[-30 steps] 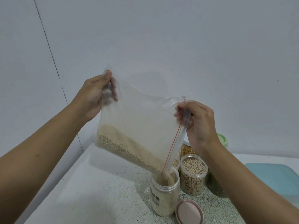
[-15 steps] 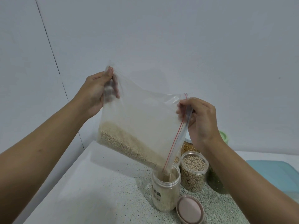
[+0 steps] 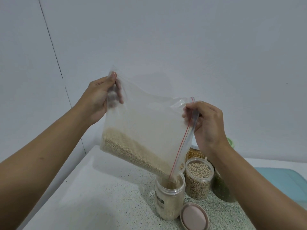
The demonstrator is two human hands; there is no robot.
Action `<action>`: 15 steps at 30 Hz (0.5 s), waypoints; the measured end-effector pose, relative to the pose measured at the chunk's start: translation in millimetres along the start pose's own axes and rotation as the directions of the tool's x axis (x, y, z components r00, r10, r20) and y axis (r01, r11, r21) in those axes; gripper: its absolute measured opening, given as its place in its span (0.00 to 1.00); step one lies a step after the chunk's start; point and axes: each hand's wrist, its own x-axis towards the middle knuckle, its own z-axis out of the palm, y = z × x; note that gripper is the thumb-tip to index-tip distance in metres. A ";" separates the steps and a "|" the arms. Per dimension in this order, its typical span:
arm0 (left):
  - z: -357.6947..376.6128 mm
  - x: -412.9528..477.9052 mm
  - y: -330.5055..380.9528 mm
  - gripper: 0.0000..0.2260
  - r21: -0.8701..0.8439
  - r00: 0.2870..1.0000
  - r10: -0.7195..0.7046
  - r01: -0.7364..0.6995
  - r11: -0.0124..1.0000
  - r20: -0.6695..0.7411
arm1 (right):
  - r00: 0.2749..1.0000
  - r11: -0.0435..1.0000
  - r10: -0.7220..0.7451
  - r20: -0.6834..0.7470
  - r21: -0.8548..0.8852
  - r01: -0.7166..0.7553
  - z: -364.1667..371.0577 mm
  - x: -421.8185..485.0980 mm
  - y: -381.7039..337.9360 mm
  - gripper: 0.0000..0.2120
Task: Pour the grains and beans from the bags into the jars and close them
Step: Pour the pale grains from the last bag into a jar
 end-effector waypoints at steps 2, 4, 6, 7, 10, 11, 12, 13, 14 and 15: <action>-0.3 0.3 -0.2 0.20 0.000 1.000 -0.001 0.001 1.000 0.002 | 1.000 1.000 -0.001 0.001 0.001 0.001 -0.5 0.4 -0.2 0.09; -0.4 1.1 -0.4 0.19 0.000 1.000 0.001 -0.001 1.000 0.008 | 1.000 1.000 0.001 0.001 0.003 -0.001 -0.9 1.2 0.1 0.09; -0.6 1.9 -0.8 0.19 0.003 1.000 0.003 -0.003 1.000 0.011 | 1.000 1.000 0.001 -0.002 0.004 -0.001 -0.9 1.4 1.3 0.09; -0.5 2.5 -0.9 0.19 0.007 1.000 0.004 -0.004 1.000 0.011 | 1.000 1.000 0.000 -0.003 0.003 0.000 -0.8 1.5 1.9 0.09; -0.8 4.7 -1.1 0.19 0.010 1.000 0.007 -0.007 1.000 0.015 | 1.000 1.000 -0.005 -0.004 0.002 0.005 -1.7 2.2 2.6 0.10; -0.6 5.2 -1.2 0.19 0.011 1.000 0.008 -0.009 1.000 0.017 | 1.000 1.000 -0.006 -0.004 0.000 0.006 -2.1 2.6 2.5 0.10; -0.5 5.6 -1.6 0.19 0.014 1.000 0.009 -0.009 1.000 0.019 | 1.000 1.000 -0.008 -0.004 -0.001 0.008 -2.6 3.0 2.3 0.10; -0.1 6.3 -2.2 0.19 0.016 1.000 0.009 -0.009 1.000 0.020 | 1.000 1.000 -0.010 -0.003 -0.002 0.010 -3.0 3.7 2.4 0.10; -0.3 6.8 -2.6 0.19 0.017 1.000 0.008 -0.008 1.000 0.021 | 1.000 1.000 -0.011 -0.001 -0.002 0.011 -3.3 3.9 2.6 0.10; 0.0 7.3 -2.9 0.19 0.018 1.000 0.007 -0.007 1.000 0.022 | 1.000 1.000 -0.011 -0.001 -0.003 0.011 -3.5 4.0 3.0 0.10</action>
